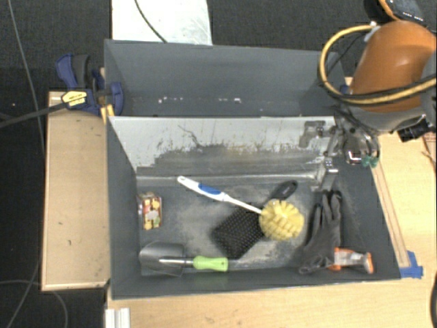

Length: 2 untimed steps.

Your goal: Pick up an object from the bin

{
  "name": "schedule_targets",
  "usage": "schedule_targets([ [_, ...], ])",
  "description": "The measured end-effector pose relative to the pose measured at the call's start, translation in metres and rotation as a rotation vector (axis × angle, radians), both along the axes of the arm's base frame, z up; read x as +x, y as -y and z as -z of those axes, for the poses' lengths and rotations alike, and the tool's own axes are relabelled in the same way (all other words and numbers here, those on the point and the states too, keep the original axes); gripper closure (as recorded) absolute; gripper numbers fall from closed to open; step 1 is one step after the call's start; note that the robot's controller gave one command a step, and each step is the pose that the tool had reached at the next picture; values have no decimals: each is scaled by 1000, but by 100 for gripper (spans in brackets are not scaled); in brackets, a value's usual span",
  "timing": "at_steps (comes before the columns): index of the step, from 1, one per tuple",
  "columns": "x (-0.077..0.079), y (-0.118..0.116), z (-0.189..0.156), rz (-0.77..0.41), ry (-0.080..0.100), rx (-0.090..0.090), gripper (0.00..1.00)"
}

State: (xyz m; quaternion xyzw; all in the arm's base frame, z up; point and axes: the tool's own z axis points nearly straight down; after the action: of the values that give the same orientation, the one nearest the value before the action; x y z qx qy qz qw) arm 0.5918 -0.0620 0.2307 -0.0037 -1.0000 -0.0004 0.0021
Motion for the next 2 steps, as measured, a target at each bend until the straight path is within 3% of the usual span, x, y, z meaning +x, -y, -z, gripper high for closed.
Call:
schedule_targets([
  [1, 1, 0, -5, -2, 9, -1, 0],
  [2, -43, -21, 127, -38, 10, -2, 0],
])
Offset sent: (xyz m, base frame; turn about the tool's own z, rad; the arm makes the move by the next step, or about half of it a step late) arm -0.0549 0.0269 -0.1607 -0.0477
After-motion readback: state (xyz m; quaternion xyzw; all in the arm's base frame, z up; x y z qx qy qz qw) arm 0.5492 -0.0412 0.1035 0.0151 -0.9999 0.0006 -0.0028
